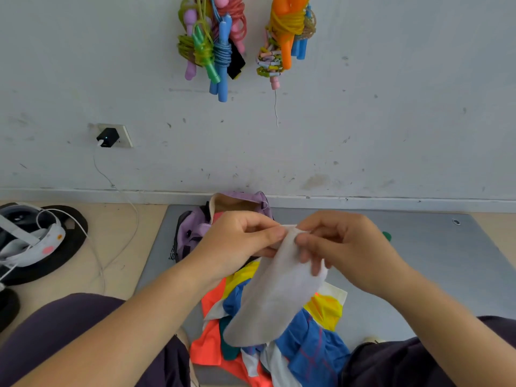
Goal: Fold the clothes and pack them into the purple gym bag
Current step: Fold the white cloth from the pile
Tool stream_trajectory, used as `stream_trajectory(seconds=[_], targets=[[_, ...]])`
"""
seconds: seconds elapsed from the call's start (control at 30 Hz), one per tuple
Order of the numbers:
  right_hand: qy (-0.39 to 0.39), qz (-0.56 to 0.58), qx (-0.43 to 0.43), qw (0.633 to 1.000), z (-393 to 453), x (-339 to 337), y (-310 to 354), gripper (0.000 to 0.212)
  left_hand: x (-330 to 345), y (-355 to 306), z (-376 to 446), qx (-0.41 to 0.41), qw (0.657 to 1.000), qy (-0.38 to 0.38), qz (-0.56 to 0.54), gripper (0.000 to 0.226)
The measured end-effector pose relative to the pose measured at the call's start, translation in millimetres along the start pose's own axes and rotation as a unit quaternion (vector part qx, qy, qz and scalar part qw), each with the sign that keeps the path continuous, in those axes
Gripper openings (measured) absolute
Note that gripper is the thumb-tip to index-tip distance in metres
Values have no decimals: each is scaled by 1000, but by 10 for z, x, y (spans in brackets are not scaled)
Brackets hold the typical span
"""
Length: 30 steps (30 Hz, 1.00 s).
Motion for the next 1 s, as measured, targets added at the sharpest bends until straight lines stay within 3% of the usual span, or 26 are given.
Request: stream_trajectory(seconds=[0.1, 0.23, 0.4, 0.53, 0.63, 0.77, 0.83, 0.9, 1.0], targets=[[-100, -143, -125, 977, 1, -112, 130, 14, 44, 4, -6, -7, 1000, 5, 11, 10], [-98, -167, -215, 957, -63, -44, 278, 4, 72, 4, -11, -2, 999, 18, 33, 14], [-126, -203, -210, 948, -28, -77, 268, 12, 89, 13, -15, -30, 999, 27, -18, 18], [-120, -188, -213, 951, -14, -76, 258, 21, 94, -53, -34, 31, 997, 53, 41, 42], [-78, -179, -188, 963, 24, -62, 165, 42, 70, -118, -30, 69, 995, 51, 56, 28], [-22, -256, -112, 960, 157, -146, -149, 46, -133, -188, 73, 86, 996, -10, 19, 4], [-24, -280, -86, 956, 216, -236, -257, 36, -278, -206, 142, 77, 996, -36, -13, 8], [-26, -266, -90, 959, 242, -287, -244, 9, -398, -213, 192, 82, 994, -65, 11, 4], [-34, -256, -104, 961, 235, -306, -199, 12, -509, -241, 244, 185, 954, -122, 201, 13]])
Point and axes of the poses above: each hand's wrist, its own z-axis towards the middle knuckle, its own x-axis out of the palm, y = z × x, the point moved 7 cm from there along z, towards the middle knuckle, and after that the axes turned 13 degrees about -y, right-handed, at the moved point
